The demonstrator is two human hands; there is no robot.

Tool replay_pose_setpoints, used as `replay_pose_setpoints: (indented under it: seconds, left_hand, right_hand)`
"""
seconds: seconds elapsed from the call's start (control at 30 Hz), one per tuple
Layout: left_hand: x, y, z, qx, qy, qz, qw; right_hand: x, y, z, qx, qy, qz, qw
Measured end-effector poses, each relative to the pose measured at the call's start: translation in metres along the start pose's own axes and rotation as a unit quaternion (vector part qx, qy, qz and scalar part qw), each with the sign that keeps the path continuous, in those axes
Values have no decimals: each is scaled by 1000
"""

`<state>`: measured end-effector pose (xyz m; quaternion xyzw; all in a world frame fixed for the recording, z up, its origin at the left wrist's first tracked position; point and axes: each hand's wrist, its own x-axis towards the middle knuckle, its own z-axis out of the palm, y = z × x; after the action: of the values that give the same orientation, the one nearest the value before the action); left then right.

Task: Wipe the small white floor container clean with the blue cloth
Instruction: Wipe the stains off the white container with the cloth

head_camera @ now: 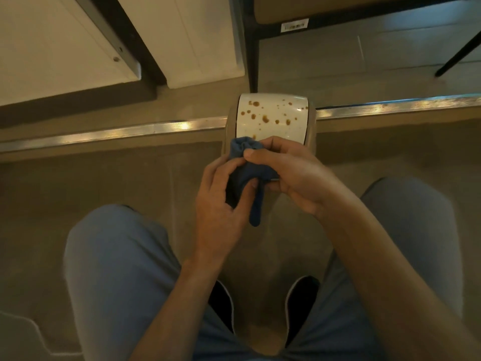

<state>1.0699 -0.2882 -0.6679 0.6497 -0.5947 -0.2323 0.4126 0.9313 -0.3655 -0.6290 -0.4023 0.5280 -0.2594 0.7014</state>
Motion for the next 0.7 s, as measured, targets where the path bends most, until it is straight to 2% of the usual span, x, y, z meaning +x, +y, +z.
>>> replay_pose_setpoints:
  seconds: [0.3, 0.43, 0.6, 0.7]
  left_hand:
    - [12, -4, -1, 5, 49, 18, 999]
    - [20, -3, -7, -64, 78, -34, 994]
    - [40, -14, -18, -39, 68, -72, 994]
    - [56, -21, -12, 0, 69, -57, 996]
  right_hand:
    - [-7, -5, -2, -37, -1, -73, 997]
    - [-9, -9, -6, -21, 4, -89, 996]
    - [15, -15, -35, -120, 194, -148, 962]
    - [35, -10, -48, -199, 241, -195, 930]
